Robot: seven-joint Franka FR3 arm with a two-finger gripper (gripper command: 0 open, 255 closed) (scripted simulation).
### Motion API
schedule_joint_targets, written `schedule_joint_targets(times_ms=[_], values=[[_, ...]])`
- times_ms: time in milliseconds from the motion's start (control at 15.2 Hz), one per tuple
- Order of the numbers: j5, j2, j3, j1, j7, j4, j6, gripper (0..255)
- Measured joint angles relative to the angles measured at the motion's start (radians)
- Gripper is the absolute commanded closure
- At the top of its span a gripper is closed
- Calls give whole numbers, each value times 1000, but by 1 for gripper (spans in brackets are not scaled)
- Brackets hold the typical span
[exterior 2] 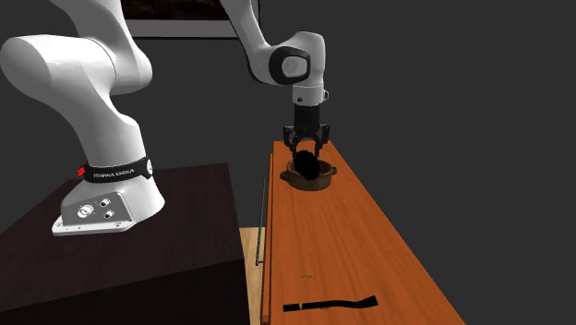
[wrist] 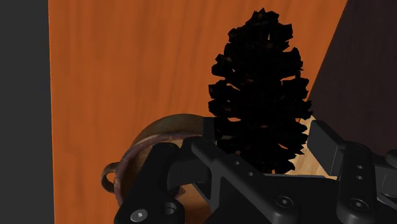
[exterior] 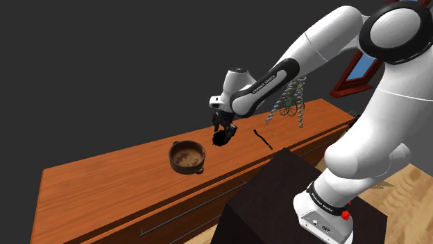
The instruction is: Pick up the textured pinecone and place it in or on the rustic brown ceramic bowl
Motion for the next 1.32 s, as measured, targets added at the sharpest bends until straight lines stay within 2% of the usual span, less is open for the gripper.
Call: schedule_joint_targets(times_ms=[264,330,660,1122,1320], values=[[75,-66,34,-23,-52,0,-53,255],[70,-59,36,-16,-41,19,-67,255],[13,4,53,72,98,132,-132,255],[-84,146,42,221,272,363,-252,255],[-117,193,27,258,311,402,-252,255]])
